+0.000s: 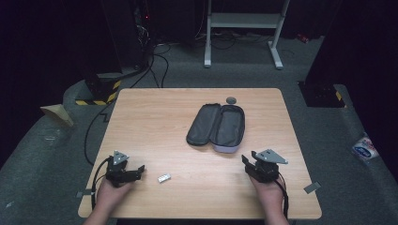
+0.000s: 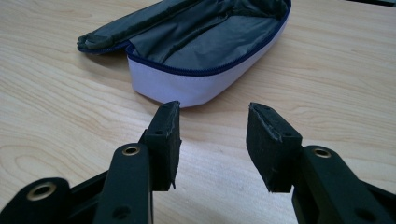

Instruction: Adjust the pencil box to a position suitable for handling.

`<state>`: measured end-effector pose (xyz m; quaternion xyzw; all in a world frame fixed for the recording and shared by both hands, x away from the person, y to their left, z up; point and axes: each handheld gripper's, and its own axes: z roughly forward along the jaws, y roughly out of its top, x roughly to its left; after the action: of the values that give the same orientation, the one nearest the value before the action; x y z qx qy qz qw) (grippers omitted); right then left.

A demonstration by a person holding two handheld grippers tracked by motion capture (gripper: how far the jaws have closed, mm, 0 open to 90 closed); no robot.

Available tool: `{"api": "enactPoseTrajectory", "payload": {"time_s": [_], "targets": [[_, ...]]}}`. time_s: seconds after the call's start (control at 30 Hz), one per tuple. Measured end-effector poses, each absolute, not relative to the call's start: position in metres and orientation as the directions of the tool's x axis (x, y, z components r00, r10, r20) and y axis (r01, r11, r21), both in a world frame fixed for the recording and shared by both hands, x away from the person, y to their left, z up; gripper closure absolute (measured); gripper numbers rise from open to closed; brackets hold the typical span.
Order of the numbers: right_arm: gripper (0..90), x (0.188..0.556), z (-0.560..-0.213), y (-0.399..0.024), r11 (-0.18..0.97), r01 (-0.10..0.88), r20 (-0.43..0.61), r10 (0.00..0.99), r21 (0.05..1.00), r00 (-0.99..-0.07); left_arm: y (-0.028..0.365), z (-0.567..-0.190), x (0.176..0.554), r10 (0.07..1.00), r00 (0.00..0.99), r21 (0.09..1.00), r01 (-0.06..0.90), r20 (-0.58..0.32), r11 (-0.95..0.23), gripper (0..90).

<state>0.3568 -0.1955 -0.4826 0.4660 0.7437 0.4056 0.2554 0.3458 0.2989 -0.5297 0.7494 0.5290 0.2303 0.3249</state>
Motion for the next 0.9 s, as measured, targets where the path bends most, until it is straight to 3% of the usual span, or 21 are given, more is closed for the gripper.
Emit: {"api": "enactPoseTrajectory", "payload": {"time_s": [0.73, 0.9], "targets": [[55.7, 0.399, -0.452, -0.153, 0.267, 0.408, -0.043, 0.876, 0.873, -0.481, 0.297, -0.53, 0.347, 0.941, 0.338, 0.726, 0.645, 0.007, -0.238, 9.2], [53.4, 0.401, -0.458, -0.148, 0.26, 0.405, -0.025, 0.865, 0.876, -0.501, 0.297, -0.53, 0.344, 0.946, 0.325, 0.728, 0.648, 0.005, -0.226, 10.2]]}}
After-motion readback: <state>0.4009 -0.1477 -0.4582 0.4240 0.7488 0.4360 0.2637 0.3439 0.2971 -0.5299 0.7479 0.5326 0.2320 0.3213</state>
